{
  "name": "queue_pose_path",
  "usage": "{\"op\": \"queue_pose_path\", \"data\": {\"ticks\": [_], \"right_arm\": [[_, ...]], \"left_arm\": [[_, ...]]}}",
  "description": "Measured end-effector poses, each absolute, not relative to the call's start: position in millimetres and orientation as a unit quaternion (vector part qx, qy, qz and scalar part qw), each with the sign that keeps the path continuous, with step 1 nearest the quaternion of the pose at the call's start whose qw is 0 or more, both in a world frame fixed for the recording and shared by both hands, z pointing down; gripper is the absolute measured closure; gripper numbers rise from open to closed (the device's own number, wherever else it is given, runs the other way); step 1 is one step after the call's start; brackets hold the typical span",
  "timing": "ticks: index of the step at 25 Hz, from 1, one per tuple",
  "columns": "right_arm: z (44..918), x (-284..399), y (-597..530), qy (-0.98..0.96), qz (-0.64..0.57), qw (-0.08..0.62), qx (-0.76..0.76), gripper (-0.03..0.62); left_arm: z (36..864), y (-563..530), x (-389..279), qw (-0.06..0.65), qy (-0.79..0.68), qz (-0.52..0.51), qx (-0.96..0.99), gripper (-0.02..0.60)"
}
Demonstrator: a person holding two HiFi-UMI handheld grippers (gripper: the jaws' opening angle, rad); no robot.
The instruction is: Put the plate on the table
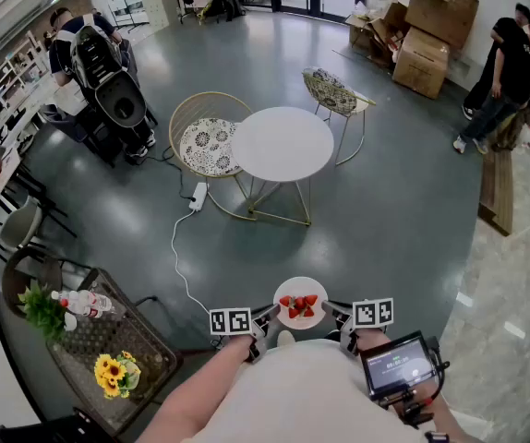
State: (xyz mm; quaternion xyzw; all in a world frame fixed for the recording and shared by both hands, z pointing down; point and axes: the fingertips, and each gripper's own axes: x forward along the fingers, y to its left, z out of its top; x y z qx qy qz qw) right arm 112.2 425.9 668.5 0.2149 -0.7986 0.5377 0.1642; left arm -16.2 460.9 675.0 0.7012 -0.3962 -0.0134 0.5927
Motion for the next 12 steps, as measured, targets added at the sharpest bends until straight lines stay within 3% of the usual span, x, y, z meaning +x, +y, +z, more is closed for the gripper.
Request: {"op": "queue_pose_path", "data": {"ticks": [12], "right_arm": [[656, 93, 395, -0.814, 0.528, 0.134, 0.200, 0.568]], "left_arm": [[666, 435, -35, 0.571, -0.414, -0.037, 0.708, 0.566]]}}
